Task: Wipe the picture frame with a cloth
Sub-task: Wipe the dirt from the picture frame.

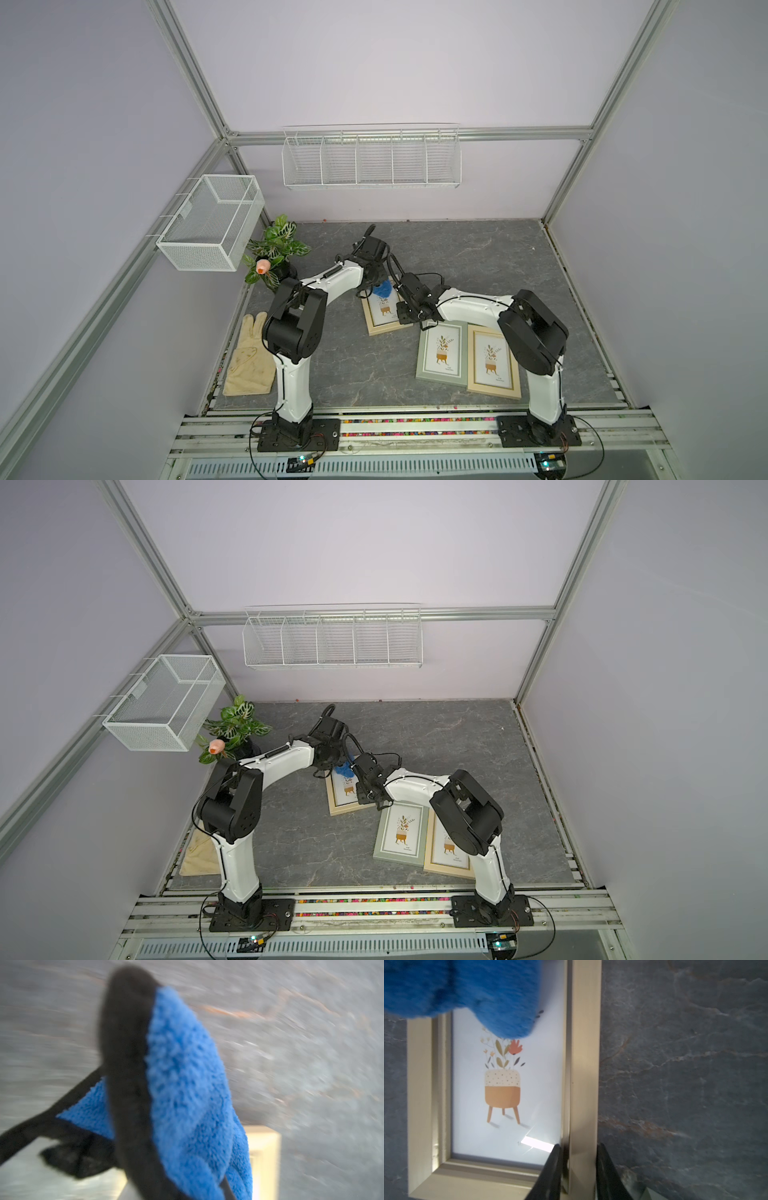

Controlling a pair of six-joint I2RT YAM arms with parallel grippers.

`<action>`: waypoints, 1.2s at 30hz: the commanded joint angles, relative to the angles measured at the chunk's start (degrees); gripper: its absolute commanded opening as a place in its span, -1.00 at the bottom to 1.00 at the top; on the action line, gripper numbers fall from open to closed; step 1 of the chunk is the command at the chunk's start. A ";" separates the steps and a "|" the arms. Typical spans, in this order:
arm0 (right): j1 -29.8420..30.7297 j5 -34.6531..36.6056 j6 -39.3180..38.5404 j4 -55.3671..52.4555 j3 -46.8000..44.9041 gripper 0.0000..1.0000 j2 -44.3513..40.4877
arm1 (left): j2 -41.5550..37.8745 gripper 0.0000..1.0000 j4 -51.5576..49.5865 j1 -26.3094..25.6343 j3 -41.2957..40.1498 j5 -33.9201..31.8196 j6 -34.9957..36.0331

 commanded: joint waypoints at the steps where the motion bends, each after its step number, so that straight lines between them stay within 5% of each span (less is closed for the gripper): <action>1: -0.72 1.82 0.58 -6.87 -1.36 -0.87 2.65 | 3.51 -1.00 -1.15 -1.73 2.77 2.59 -1.09; 11: -1.55 2.33 0.89 -6.62 -1.30 -0.87 3.57 | -7.07 -1.00 -5.28 2.58 -6.05 -4.35 2.93; 23: -2.77 2.26 0.69 -6.71 -0.03 -0.87 4.86 | -15.94 -1.00 -2.89 -3.50 -20.92 1.88 -1.40; 31: -2.97 2.67 0.66 -7.30 1.20 -0.86 5.14 | -10.82 -1.00 -4.69 3.08 -10.49 0.80 2.86; 36: -3.61 2.81 0.65 -7.50 2.55 -0.86 6.12 | -12.41 -1.00 -5.13 0.67 -12.80 0.75 2.15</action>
